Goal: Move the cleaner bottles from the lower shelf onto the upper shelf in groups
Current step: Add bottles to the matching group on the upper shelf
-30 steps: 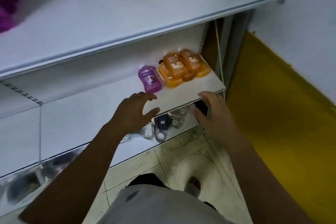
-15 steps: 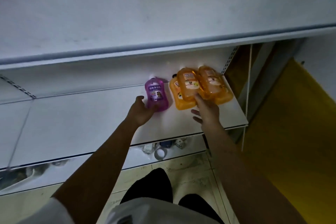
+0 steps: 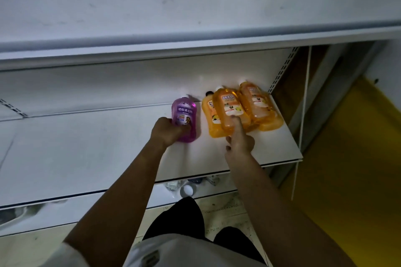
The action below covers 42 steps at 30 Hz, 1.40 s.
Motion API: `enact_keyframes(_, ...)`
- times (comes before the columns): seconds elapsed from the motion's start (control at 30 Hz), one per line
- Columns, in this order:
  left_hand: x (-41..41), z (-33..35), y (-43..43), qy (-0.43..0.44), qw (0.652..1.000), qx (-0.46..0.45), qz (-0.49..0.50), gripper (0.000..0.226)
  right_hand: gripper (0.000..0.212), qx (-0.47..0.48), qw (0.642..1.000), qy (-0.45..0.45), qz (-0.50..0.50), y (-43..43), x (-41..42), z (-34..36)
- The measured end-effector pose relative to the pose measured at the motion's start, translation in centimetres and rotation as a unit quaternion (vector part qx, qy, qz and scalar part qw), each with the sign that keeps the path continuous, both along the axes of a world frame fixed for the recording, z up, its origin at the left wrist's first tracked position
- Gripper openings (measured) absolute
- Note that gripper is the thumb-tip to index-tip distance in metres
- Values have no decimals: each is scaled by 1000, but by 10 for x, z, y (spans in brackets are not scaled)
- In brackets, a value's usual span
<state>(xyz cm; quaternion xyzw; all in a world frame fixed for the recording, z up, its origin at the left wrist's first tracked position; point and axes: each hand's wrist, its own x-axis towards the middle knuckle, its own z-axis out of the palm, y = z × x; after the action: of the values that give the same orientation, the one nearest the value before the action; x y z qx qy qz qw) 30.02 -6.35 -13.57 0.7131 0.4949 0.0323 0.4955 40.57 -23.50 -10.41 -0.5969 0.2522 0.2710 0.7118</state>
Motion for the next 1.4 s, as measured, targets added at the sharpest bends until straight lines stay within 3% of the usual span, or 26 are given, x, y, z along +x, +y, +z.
enact_keyframes(0.17,-32,19,-4,-97,976,-189,38,50,45,98,991,78,53,-30,-14,12)
enact_keyframes(0.33,-77,48,-32,-144,930,-328,80,44,59,175,958,142,180,-56,-34,41)
enact_keyframes(0.47,-121,74,-53,-188,905,-374,78,77,70,198,917,108,330,-78,-52,66)
enact_keyframes(0.6,-171,101,-74,-255,906,-335,36,94,52,181,867,5,465,-90,-77,92)
enact_keyframes(0.7,-216,125,-98,-293,918,-259,58,94,75,173,822,-68,539,-98,-106,112)
enact_keyframes(0.83,-269,162,-138,-333,917,-174,135,79,77,188,801,-118,556,-102,-146,134)
enact_keyframes(0.93,-316,192,-167,-363,900,-121,210,63,90,192,802,-158,543,-99,-188,159)
enact_keyframes(1.13,-395,256,-189,-380,879,8,289,64,52,187,744,-283,576,-84,-261,217)
enact_keyframes(1.4,-498,316,-154,-374,867,130,302,63,44,226,715,-359,556,-27,-358,277)
